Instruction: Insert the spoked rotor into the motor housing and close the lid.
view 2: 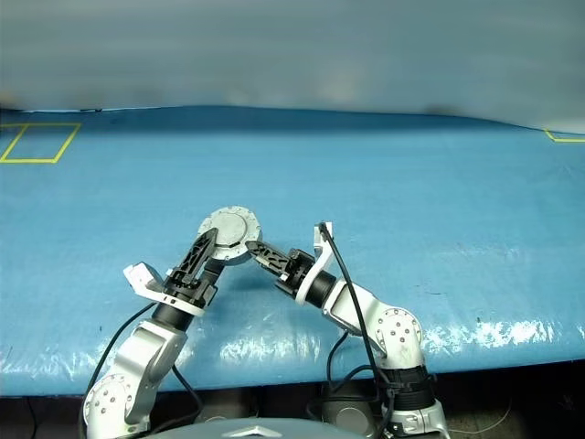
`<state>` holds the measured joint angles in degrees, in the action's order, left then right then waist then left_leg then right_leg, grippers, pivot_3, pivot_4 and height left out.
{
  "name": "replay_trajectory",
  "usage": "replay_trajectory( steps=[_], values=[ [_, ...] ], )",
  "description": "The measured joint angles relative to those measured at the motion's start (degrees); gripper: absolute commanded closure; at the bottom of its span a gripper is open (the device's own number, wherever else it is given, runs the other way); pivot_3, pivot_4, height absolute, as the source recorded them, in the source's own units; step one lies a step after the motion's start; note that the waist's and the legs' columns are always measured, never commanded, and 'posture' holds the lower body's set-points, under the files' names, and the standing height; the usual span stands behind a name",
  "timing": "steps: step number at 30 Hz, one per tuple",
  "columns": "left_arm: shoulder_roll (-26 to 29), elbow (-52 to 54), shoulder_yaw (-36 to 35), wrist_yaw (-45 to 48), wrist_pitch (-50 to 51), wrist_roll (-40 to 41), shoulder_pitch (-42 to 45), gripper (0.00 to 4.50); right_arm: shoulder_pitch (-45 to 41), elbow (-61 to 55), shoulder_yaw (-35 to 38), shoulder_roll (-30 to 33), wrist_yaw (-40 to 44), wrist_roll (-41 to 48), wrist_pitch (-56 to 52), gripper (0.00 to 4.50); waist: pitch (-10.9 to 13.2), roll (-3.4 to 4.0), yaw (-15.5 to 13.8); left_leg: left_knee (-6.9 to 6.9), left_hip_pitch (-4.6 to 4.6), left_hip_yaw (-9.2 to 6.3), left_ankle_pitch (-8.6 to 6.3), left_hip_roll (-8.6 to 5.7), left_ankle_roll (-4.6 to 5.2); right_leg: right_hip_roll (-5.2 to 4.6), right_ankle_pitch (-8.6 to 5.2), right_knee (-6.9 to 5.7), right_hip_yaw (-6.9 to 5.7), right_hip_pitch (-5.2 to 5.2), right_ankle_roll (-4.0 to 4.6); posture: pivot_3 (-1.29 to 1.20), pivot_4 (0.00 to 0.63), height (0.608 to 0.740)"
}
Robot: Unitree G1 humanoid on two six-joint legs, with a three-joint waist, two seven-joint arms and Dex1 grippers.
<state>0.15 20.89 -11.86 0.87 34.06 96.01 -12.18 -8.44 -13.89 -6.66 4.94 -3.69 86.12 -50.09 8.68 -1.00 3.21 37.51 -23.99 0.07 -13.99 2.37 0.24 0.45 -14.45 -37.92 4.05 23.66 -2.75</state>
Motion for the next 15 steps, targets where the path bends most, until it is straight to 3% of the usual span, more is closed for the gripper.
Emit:
replay_trajectory(
  steps=[3,7,15],
  values=[
    [0.3,-2.5,-1.2,-1.9,-2.1,-1.7,2.2,2.13,-1.2,-4.9,-5.9,8.2,7.9,-13.9,0.9,1.32,0.0,-0.01,-0.2,0.07,0.00,0.00,0.01,-0.02,-0.01,0.00,0.01,0.00,-0.02,-0.02,-0.03,0.00,0.150,0.740],
    [1.4,-5.6,-3.8,-3.5,-4.3,-3.4,7.2,2.13,-1.0,-7.0,-9.0,10.2,13.0,-27.2,5.7,0.04,0.0,-0.04,-1.0,0.10,0.00,0.02,0.07,0.01,-0.11,0.10,0.01,-0.09,-0.07,-0.02,-0.05,0.00,0.150,0.740],
    [5.0,-19.8,-8.7,-4.2,-6.5,-9.1,21.5,2.13,1.8,-7.4,-15.9,15.2,20.5,-52.2,19.2,0.00,0.0,-0.11,-2.0,0.29,-0.04,0.04,0.07,-0.05,-0.12,0.07,0.11,-0.04,-0.07,-0.09,-0.17,0.00,0.150,0.740]
  ],
)
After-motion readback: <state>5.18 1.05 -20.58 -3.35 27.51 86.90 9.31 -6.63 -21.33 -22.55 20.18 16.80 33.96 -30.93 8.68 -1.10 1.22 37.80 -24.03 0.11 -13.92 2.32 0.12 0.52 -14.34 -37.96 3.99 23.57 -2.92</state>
